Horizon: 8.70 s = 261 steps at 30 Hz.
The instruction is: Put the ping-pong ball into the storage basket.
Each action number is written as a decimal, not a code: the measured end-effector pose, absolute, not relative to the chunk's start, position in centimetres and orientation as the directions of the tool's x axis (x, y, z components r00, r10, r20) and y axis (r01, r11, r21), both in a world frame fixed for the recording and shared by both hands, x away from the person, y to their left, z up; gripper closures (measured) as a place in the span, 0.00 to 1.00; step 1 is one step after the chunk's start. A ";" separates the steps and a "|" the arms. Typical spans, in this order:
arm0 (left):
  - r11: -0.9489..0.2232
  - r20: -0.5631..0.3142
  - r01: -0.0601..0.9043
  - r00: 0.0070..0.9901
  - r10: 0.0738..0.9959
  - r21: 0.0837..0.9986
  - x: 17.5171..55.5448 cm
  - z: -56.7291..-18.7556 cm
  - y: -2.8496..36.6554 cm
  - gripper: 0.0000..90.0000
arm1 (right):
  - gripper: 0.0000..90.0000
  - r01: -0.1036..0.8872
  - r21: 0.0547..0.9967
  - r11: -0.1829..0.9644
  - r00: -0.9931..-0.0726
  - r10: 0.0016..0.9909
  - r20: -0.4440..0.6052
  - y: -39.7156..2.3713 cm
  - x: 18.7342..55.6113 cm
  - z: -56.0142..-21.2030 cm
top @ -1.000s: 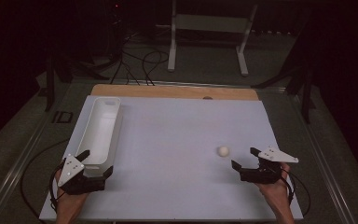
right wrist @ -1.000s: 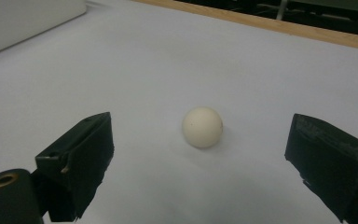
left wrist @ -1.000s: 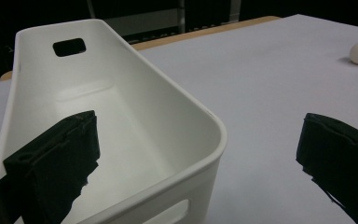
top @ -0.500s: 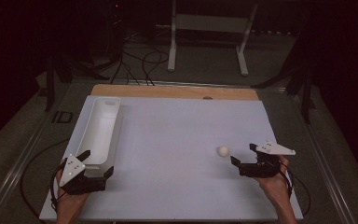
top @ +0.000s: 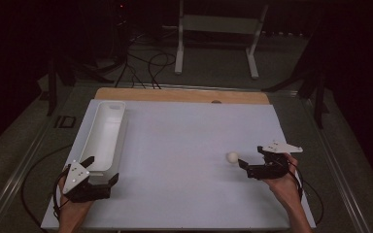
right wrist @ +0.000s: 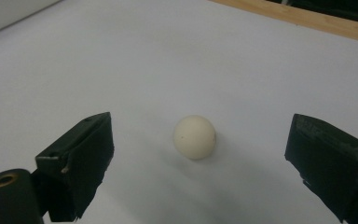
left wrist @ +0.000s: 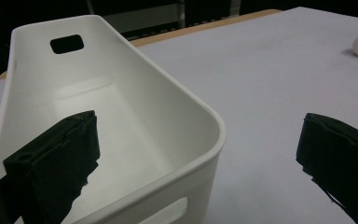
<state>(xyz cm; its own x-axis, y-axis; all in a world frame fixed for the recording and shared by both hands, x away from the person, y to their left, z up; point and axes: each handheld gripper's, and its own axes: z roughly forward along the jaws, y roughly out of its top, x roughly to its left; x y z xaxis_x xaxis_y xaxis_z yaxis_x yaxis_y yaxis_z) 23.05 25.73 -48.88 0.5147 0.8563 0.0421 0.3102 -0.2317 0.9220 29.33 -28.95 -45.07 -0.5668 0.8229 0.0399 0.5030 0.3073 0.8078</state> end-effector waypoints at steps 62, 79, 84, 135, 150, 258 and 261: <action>-0.237 0.043 0.315 0.518 0.855 0.919 23.2 -49.0 25.7 0.00 | 0.08 0.568 0.715 0.407 -0.613 0.789 0.038 -27.5 33.0 -46.6; -0.238 0.044 0.315 0.518 0.854 0.919 23.2 -49.0 25.7 0.00 | 0.08 0.582 0.709 0.397 -0.593 0.804 0.037 -26.8 33.5 -47.4; -0.239 0.044 0.315 0.518 0.854 0.919 23.2 -49.0 25.7 0.00 | 0.08 0.596 0.708 0.378 -0.578 0.814 0.051 -26.6 33.7 -47.6; -0.255 0.056 0.321 0.519 0.853 0.912 23.3 -49.1 25.5 0.00 | 0.10 0.648 0.661 0.379 -0.549 0.834 0.060 -25.7 35.3 -49.8; -0.254 0.056 0.320 0.518 0.854 0.913 23.3 -49.1 25.6 0.00 | 0.18 0.662 0.634 0.399 -0.547 0.836 0.044 -25.2 35.3 -50.3; -0.229 0.023 0.329 0.528 0.849 0.916 23.4 -49.2 26.0 0.00 | 0.56 0.527 0.668 0.526 -0.653 0.754 -0.078 -19.1 34.5 -40.6; -0.234 0.028 0.327 0.528 0.849 0.915 23.4 -49.3 26.0 0.00 | 0.56 0.525 0.667 0.528 -0.654 0.752 -0.081 -18.8 34.6 -40.4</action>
<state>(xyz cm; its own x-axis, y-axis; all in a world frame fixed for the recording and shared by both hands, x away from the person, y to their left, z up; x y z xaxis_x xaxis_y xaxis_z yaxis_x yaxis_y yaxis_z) 23.43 25.98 -49.26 0.5278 0.8489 0.0282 0.3273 -0.2339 0.9155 34.64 -18.83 -40.40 -0.6537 0.7525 -0.0807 0.5253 0.5279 0.6674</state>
